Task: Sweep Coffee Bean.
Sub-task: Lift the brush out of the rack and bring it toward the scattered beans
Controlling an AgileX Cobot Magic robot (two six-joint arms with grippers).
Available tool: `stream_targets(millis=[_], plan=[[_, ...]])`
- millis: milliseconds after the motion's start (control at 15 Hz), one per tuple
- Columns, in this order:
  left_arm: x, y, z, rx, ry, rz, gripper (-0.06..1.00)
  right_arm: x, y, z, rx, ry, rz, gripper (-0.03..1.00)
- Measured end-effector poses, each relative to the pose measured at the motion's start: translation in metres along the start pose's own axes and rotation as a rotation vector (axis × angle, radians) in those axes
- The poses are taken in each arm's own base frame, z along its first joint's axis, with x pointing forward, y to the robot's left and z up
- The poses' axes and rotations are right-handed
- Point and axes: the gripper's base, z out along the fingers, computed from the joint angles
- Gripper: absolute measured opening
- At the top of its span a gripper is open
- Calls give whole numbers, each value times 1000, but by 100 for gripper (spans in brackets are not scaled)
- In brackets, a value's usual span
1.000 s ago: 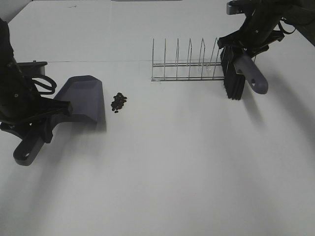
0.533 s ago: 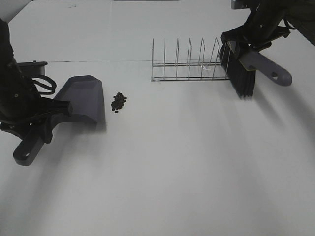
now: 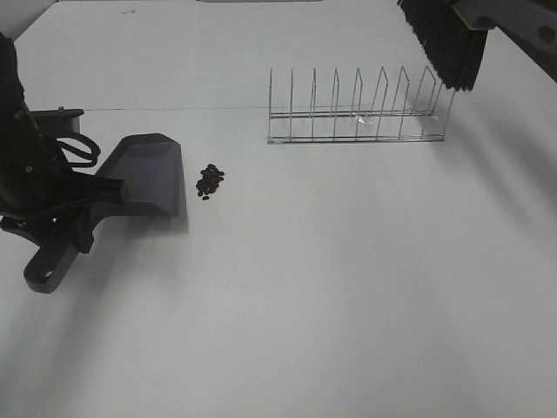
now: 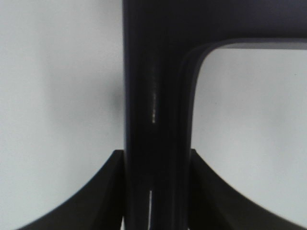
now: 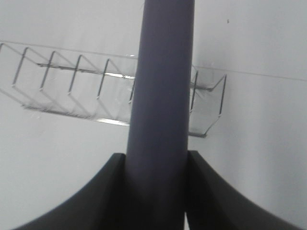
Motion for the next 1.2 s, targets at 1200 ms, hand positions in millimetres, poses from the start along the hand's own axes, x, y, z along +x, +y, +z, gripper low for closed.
stream_targets(millis=[1200], plan=[[13, -17, 59, -43, 200, 30, 32, 110, 183, 127, 125, 244, -399, 28]])
